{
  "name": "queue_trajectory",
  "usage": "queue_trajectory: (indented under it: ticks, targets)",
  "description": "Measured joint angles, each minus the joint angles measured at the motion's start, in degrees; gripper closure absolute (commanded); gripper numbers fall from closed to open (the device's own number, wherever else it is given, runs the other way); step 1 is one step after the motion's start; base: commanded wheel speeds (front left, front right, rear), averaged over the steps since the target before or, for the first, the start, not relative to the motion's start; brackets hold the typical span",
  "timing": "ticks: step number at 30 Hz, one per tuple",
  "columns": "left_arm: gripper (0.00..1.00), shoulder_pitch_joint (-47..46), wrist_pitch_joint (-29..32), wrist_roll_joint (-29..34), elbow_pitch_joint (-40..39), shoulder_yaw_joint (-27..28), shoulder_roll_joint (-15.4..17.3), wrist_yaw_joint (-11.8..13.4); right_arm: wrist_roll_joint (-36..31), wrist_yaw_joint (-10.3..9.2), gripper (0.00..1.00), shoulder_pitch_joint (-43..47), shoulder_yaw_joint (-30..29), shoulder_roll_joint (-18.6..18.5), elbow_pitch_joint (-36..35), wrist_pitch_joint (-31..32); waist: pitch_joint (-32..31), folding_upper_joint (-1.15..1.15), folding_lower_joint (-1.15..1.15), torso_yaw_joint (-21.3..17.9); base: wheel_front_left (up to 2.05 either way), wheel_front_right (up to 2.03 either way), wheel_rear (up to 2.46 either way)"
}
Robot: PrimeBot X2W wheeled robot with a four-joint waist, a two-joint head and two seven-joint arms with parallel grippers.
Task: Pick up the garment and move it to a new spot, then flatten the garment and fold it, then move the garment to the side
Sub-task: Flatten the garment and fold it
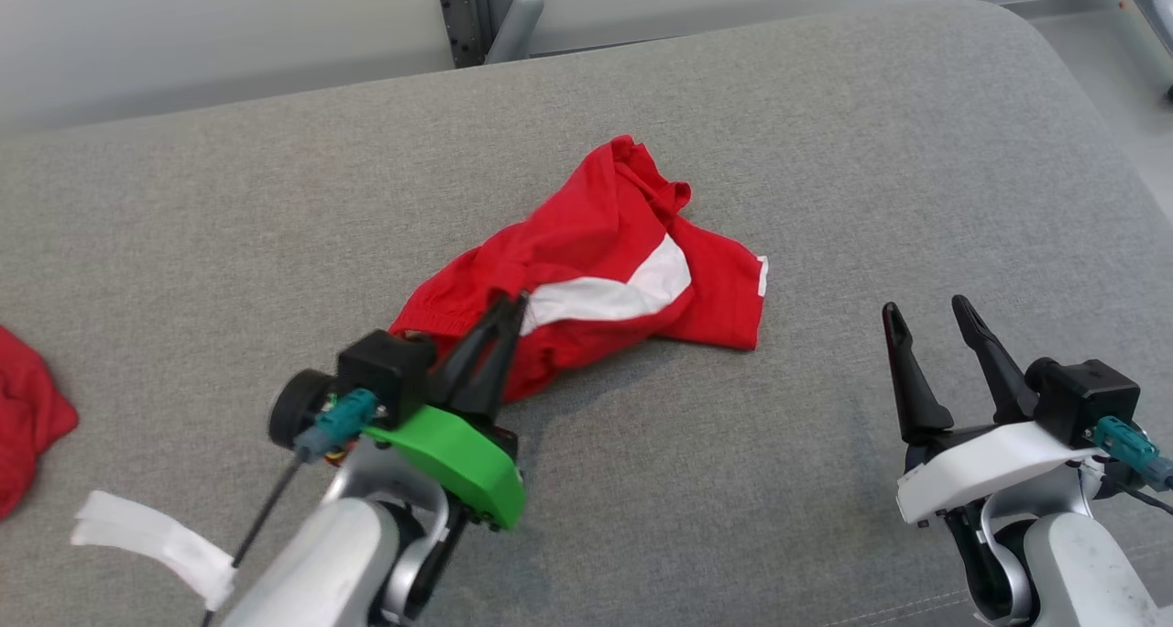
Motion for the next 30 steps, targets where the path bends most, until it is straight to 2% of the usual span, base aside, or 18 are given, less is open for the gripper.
queue_trajectory:
  ticks: [1, 8, 13, 18, 19, 20, 21, 24, 30]
  targets:
    - [1.00, 0.19, 1.59, -0.27, -3.13, 2.05, 2.22, 1.60, 0.07, 0.00, 0.00, 0.05, -0.09, 0.03, -0.01, 0.03, -0.24, 0.00, 0.00, 0.57, 0.00, 0.00, 0.00]
    - [1.00, 5.84, 5.44, -4.13, -9.55, 9.84, 9.33, 6.48, 0.52, 0.00, 0.00, 0.20, -0.23, -0.01, -0.07, 0.37, -0.67, 0.00, 0.00, 2.45, 0.00, 0.00, 0.00]
    - [1.00, 10.93, 5.42, -6.94, -8.05, 13.04, 10.59, 8.77, 0.84, 0.00, 0.00, 0.19, -0.21, -0.08, -0.05, 0.80, -0.42, 0.00, 0.00, 3.06, 0.00, 0.00, 0.00]
    - [1.00, 13.08, 2.54, -9.79, -0.81, 13.62, 8.66, 7.57, 0.94, 0.00, 0.00, 0.09, -0.12, -0.12, 0.12, 0.97, 0.16, 0.00, 0.00, 3.46, 0.00, 0.00, 0.00]
    - [0.84, 13.00, 1.88, -10.05, 0.55, 13.51, 8.06, 7.04, 0.99, 0.00, 0.00, 0.04, -0.09, -0.12, 0.18, 0.98, 0.21, 0.00, 0.00, 3.52, 0.00, 0.00, 0.00]
    - [0.57, 13.01, 1.54, -10.20, 1.88, 13.29, 7.55, 6.55, 0.98, 0.00, 0.00, 0.01, -0.03, -0.13, 0.21, 1.01, 0.21, 0.00, 0.00, 3.55, 0.00, 0.00, 0.00]
    - [0.00, 13.00, 0.40, -10.23, 3.05, 13.35, 6.89, 6.54, 0.98, 0.00, 0.00, 0.01, 0.04, -0.12, 0.24, 1.00, 0.16, 0.00, 0.00, 3.58, 0.00, 0.00, 0.00]
    - [0.00, 12.55, -2.69, -9.45, 5.84, 13.25, 5.81, 6.44, 0.86, 0.00, 0.00, -0.02, 0.00, -0.21, 0.22, 0.75, -0.08, 0.00, 0.00, 3.68, 0.00, 0.00, 0.00]
    - [0.00, 11.97, -11.99, -6.79, 7.93, 15.33, 3.57, 8.76, 0.75, 0.00, 0.00, -0.02, 0.14, 0.04, 0.11, 0.25, -0.82, 0.00, 0.00, 4.07, 0.00, 0.00, 0.00]
